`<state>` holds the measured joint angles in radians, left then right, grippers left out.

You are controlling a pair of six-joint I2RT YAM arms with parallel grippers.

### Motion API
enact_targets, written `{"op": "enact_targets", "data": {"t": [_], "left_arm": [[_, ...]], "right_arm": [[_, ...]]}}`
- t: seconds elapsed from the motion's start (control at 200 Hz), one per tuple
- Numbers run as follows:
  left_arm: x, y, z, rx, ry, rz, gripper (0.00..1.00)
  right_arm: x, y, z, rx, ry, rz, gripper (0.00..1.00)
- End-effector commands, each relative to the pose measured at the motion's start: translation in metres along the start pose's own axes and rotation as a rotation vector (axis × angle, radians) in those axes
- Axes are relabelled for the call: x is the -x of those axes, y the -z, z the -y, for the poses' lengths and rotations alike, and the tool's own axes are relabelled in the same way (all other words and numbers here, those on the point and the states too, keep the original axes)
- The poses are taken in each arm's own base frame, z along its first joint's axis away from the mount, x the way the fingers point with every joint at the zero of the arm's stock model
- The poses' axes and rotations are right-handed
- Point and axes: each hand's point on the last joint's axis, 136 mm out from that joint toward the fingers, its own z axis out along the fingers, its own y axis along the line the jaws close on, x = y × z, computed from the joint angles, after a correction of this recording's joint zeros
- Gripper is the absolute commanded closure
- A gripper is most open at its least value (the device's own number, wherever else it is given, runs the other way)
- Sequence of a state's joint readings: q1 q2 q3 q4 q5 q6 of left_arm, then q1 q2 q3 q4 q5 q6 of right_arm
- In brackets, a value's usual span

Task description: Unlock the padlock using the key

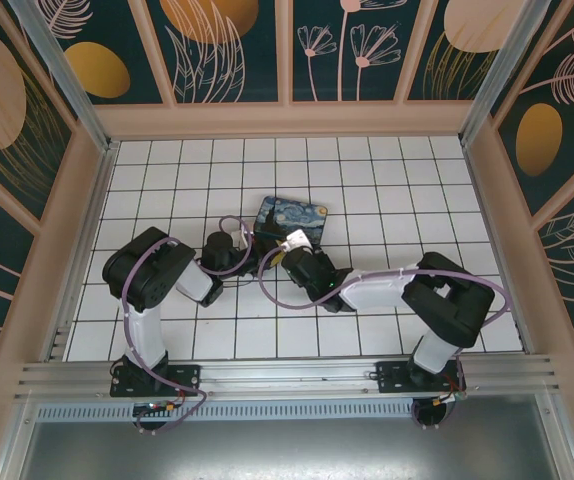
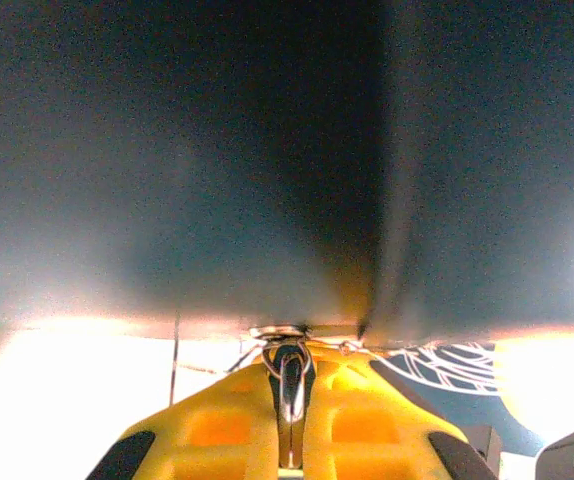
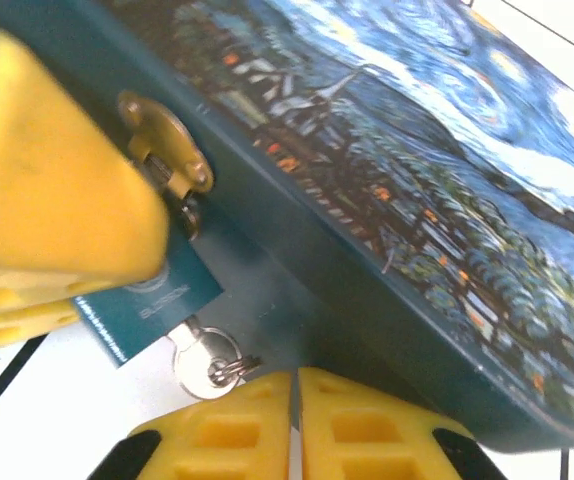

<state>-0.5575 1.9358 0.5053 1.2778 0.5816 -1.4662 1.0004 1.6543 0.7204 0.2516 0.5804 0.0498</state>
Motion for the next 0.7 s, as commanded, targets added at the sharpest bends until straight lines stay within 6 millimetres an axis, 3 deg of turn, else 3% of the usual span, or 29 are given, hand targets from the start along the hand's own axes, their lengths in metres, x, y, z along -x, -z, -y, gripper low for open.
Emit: {"op": "enact_targets", "data": {"t": [0.0, 0.09, 0.295, 0.47, 0.696], "left_arm": [[-0.023, 0.001, 0.011, -0.038, -0.048, -0.103, 1.00], [-0.023, 0.002, 0.010, -0.037, -0.046, -0.099, 1.00], [-0.021, 0.000, 0.006, -0.026, -0.026, -0.089, 1.00], [-0.018, -0.003, 0.004, -0.026, -0.011, -0.085, 1.00], [-0.017, -0.003, 0.007, -0.028, -0.017, -0.079, 1.00]], "right_arm": [[0.046, 0.001, -0.018, 0.137, -0.145, 0.104, 1.00], [0.045, 0.004, -0.025, 0.211, -0.190, 0.095, 1.00], [0.033, 0.019, -0.020, 0.289, -0.271, 0.067, 1.00], [0.013, 0.030, -0.015, 0.300, -0.275, 0.005, 0.70], [0.017, 0.054, 0.003, 0.254, -0.280, 0.046, 0.63]]}}
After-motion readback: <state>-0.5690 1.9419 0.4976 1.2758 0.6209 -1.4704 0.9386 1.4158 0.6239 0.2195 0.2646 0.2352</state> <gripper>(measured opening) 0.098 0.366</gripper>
